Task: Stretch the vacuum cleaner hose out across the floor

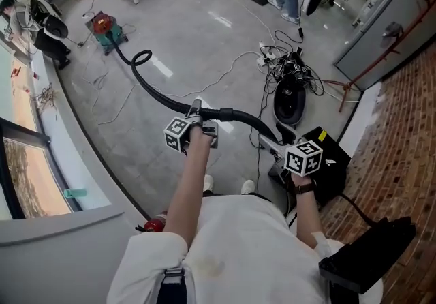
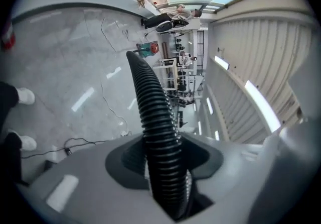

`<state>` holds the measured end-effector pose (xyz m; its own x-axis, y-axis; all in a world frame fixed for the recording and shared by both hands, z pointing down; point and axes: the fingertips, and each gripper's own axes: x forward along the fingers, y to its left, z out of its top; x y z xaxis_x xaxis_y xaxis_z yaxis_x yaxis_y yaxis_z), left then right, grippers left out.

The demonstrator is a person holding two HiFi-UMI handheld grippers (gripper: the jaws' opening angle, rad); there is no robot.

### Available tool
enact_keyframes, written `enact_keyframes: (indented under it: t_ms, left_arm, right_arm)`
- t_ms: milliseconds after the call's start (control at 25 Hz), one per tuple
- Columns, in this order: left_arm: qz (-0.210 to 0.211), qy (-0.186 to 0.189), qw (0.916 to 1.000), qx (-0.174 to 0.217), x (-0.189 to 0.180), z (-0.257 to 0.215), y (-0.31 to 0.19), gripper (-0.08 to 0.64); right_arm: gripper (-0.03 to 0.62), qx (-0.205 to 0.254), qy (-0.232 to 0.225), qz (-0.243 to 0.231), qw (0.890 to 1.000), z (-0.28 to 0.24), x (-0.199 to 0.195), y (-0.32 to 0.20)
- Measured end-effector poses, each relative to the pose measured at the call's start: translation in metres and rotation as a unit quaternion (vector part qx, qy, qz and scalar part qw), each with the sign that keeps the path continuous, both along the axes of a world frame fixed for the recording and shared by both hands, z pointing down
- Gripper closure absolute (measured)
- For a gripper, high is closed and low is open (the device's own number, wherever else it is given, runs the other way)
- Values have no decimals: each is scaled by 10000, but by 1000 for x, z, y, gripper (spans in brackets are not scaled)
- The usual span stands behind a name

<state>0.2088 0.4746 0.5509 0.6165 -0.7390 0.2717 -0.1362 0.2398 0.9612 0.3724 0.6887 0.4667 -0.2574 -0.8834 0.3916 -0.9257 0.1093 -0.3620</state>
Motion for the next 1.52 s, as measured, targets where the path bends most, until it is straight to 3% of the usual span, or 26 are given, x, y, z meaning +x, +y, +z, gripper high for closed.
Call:
enact_keyframes:
  t_ms: [80,160,240,360,480,600,680,760,840,920,1000,1120,1200,1280,1360,1440,1520]
  left_arm:
    - [85,-512,9984,-239,3,3,10,390]
    - [231,-830,9956,-370,11,3,21,390]
    - [442,-1101,9921,-416,23,0,31,390]
    - [637,-1433,9871,-313,38,-13,38,393]
    - [657,-1289,9891,-276,45,-30,38,394]
    - [558,-976,9932,-303,44,-44,34,394]
    - [522,-938,9937,-310,37,-44,33,394]
    - [570,-934,9932,-400,29,-36,34,393]
    - [698,-860,9926,-503,25,-20,39,385]
    - [904,-734,9916,-558,26,-3,49,374]
    - [1137,-615,9905,-471,30,12,63,359]
    - [1609,-387,9862,55,38,18,79,309]
    - [1827,-211,9821,408,40,15,83,212]
    - [1803,15,9817,611,36,13,82,120]
    - [1575,331,9843,723,27,13,74,100]
    - [1394,713,9836,898,25,10,60,100]
    - [1313,1173,9780,1116,32,-1,44,100]
  right_arm:
    - [204,412,581,-308,9970,-13,-16,-7]
    - [201,324,1193,-844,9887,-10,-38,-14]
    - [199,-74,2067,-1273,9701,9,-50,-23]
    - [149,-462,3035,-1253,9434,37,-43,-43]
    - [155,-696,3699,-1280,9176,65,-41,-53]
    - [267,-671,4184,-976,9005,76,-36,-66]
    - [479,-742,4223,-1002,8978,76,-38,-69]
    - [486,-1004,3749,-1545,9086,79,-50,-62]
    - [485,-1431,2801,-2255,9221,84,-65,-46]
    - [480,-1931,1751,-2764,9250,86,-75,-24]
    - [476,-2302,950,-3039,9196,87,-79,-5]
    - [469,-2646,-278,-3180,9100,84,-81,12]
    - [469,-2684,-1013,-3156,9045,76,-75,19]
    - [468,-2578,-1774,-3047,8996,61,-71,26]
    - [468,-2371,-2532,-2898,8920,43,-66,30]
    - [468,-2157,-3280,-2775,8768,26,-59,32]
    - [465,-2029,-4019,-2643,8529,15,-52,33]
